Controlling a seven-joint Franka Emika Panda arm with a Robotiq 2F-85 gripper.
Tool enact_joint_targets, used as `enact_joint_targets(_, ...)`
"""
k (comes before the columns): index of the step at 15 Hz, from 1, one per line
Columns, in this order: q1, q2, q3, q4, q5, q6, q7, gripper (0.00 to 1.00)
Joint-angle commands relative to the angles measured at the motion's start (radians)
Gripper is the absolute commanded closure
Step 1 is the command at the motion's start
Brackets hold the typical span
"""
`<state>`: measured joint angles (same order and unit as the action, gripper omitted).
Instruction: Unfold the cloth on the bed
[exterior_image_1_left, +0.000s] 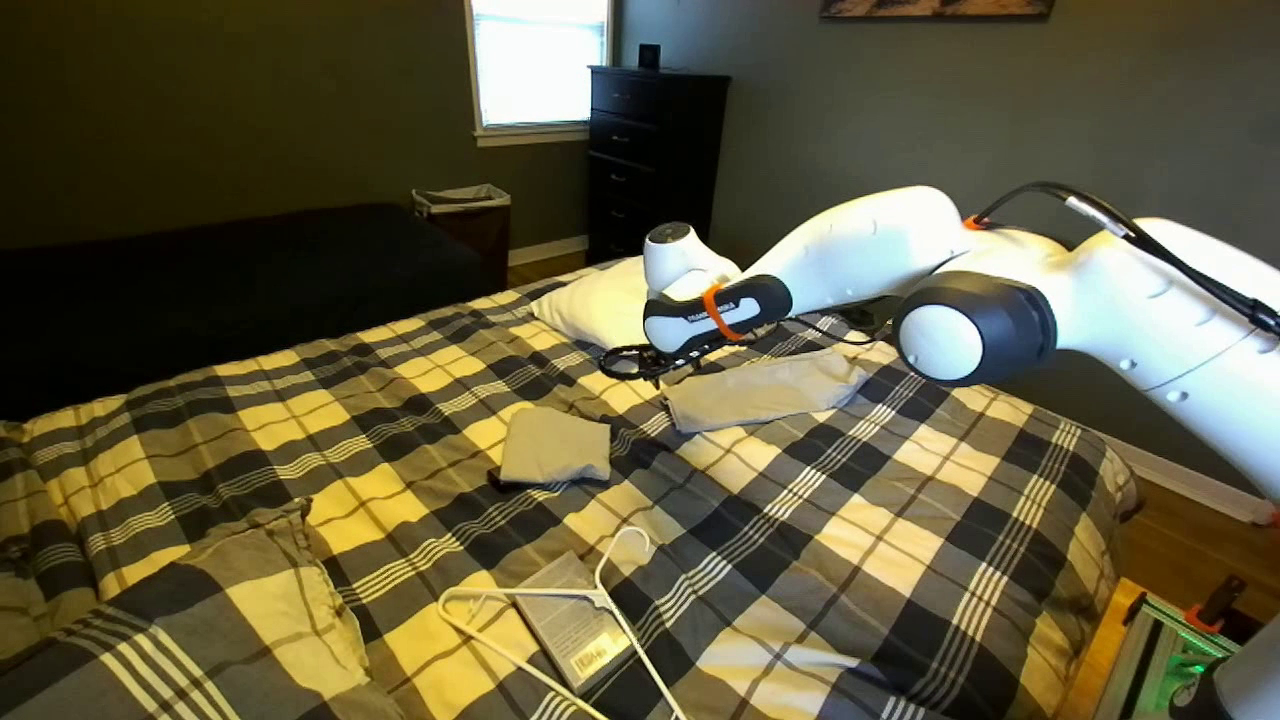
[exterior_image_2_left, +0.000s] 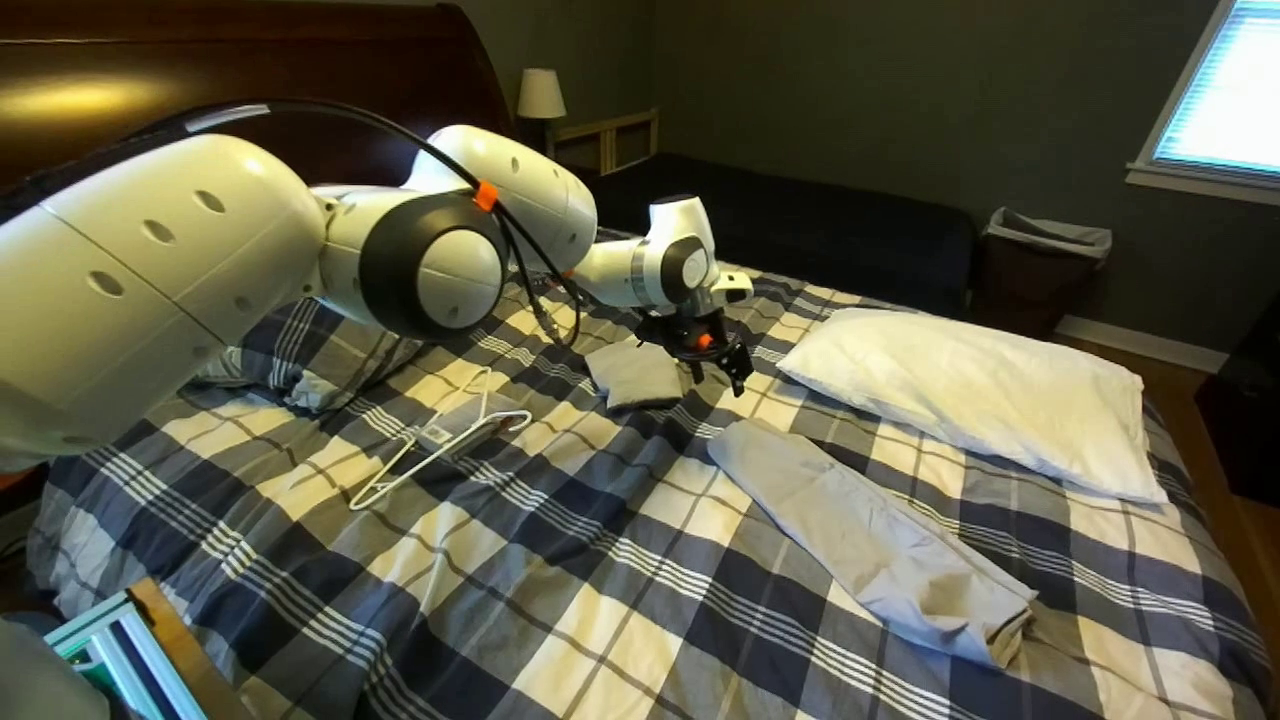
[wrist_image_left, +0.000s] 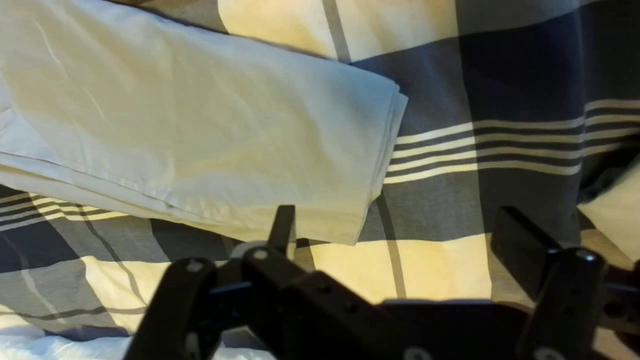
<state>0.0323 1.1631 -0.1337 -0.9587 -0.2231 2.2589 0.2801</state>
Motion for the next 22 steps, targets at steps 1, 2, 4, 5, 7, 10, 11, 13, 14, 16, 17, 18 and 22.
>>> enact_joint_targets(1, 0.008, 0.007, -0.017, 0.007, 0.018, -0.001, -0.007, 0.00)
enact_joint_targets(2, 0.009, 0.005, -0.017, 0.006, 0.017, -0.001, -0.007, 0.00)
enact_joint_targets(4, 0.020, 0.024, -0.034, 0.037, 0.012, -0.014, 0.025, 0.00)
enact_joint_targets(5, 0.022, 0.055, -0.041, 0.071, 0.007, -0.013, 0.032, 0.00)
enact_joint_targets(7, 0.027, 0.109, -0.059, 0.130, 0.007, -0.029, 0.062, 0.00)
enact_joint_targets(10, 0.011, 0.197, -0.063, 0.223, 0.025, -0.026, 0.096, 0.00)
enact_joint_targets(11, 0.004, 0.228, -0.057, 0.257, 0.033, -0.027, 0.099, 0.00)
enact_joint_targets(13, -0.011, 0.286, -0.045, 0.329, 0.028, -0.027, 0.124, 0.00)
enact_joint_targets(14, -0.012, 0.307, -0.051, 0.356, 0.025, -0.035, 0.139, 0.00)
enact_joint_targets(16, -0.017, 0.340, -0.062, 0.397, 0.018, -0.052, 0.171, 0.00)
enact_joint_targets(17, -0.014, 0.344, -0.077, 0.398, 0.033, -0.058, 0.175, 0.00)
enact_joint_targets(18, -0.018, 0.359, -0.076, 0.416, 0.035, -0.074, 0.174, 0.00)
enact_joint_targets(22, -0.004, 0.326, -0.090, 0.339, 0.011, -0.058, 0.227, 0.00)
